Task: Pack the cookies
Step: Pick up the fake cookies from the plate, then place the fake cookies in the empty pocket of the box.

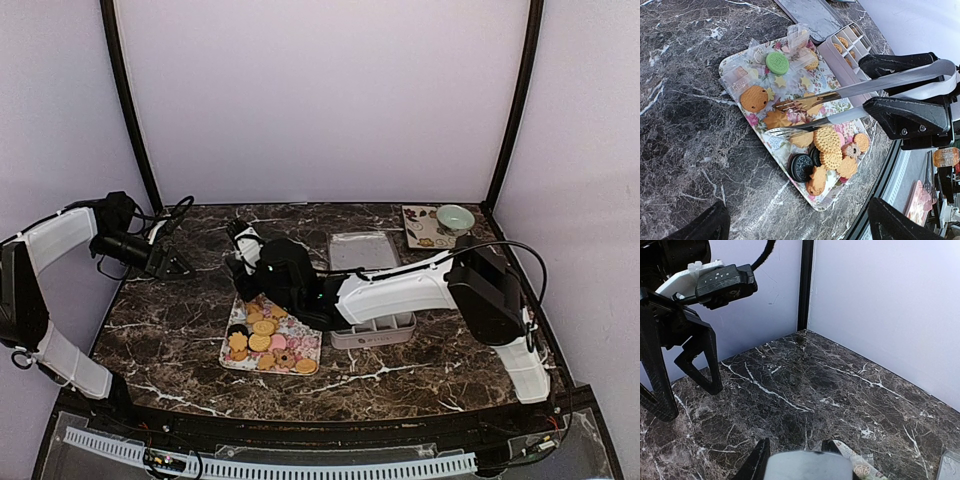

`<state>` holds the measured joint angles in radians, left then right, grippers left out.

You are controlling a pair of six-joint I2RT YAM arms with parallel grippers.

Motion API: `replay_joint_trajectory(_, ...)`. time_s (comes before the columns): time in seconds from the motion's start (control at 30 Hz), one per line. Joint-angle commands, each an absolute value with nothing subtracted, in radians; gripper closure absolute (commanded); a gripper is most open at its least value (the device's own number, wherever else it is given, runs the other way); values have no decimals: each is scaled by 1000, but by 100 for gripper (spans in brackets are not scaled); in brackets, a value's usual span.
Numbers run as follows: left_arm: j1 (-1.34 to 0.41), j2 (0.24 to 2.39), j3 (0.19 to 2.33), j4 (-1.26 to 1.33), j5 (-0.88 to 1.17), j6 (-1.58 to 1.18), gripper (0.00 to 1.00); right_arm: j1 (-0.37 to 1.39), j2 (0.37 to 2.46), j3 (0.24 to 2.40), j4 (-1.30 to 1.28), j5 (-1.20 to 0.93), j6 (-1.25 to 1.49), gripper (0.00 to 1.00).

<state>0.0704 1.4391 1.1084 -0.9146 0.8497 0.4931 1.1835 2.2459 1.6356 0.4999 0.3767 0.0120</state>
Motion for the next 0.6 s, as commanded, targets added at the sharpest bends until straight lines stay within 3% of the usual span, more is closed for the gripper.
replay_joint_trajectory(0.0,77,1413,1121,-936,864,501,1,1178,2193,1705,510,368,-1,75)
replay_joint_trajectory(0.27,76,1416,1118,-933,869,500,1,1160,2083,1684,537,375,-27,75)
replay_joint_trajectory(0.57,77,1413,1118,-931,867,496,1,1093,1804,1333,599,500,-45,75)
